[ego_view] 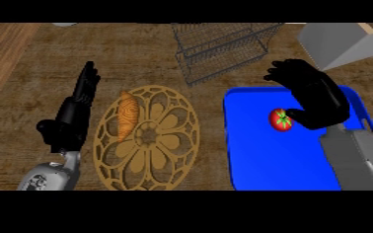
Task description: Pick the tomato from the tray and place it in the tiered basket
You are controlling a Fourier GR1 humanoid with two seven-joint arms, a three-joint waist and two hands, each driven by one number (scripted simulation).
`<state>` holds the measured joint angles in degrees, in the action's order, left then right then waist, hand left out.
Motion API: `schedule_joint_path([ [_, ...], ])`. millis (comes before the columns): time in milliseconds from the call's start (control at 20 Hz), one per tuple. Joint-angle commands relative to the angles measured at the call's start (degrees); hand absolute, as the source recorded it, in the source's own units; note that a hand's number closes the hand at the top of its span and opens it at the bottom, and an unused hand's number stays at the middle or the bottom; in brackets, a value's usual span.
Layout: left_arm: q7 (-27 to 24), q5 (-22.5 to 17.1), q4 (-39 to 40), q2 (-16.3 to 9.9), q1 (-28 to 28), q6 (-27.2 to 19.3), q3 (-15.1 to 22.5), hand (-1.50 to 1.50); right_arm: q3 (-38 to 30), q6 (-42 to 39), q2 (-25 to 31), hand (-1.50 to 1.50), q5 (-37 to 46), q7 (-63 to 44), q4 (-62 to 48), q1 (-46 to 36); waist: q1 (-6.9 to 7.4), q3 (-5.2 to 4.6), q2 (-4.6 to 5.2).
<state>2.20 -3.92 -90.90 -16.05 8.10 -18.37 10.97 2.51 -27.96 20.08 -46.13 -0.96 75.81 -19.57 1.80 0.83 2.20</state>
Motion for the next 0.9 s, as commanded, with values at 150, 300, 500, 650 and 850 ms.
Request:
schedule_joint_path([
  [150,-0.72,0.79,0.64,2.85,0.93,0.33,3.23,0.0,-4.91,-31.11,11.19,-1.5,-16.6,-2.97,-10.7,-2.35,-0.09,-0.36,-0.61],
  [300,-0.46,0.92,-0.27,2.61,1.09,0.31,3.13,0.0,-8.37,-39.69,20.65,-1.5,-11.75,-2.31,-12.97,-4.92,0.02,-0.43,-0.98],
  [500,0.1,1.2,0.66,2.51,1.96,-0.3,2.34,0.0,-11.31,-45.64,27.25,-1.5,-1.29,-0.42,-7.44,-8.56,-0.57,-0.39,-1.35],
  [650,0.34,1.96,1.52,3.45,2.77,-0.78,3.25,0.0,-13.47,-45.37,30.19,-1.5,6.05,0.61,-0.42,-12.42,-0.99,-0.34,-1.5],
  [850,0.02,2.66,1.4,4.16,1.35,-1.7,3.84,0.0,-15.01,-43.36,29.35,-1.5,17.53,1.91,9.49,-13.74,-0.26,-0.31,-1.67],
])
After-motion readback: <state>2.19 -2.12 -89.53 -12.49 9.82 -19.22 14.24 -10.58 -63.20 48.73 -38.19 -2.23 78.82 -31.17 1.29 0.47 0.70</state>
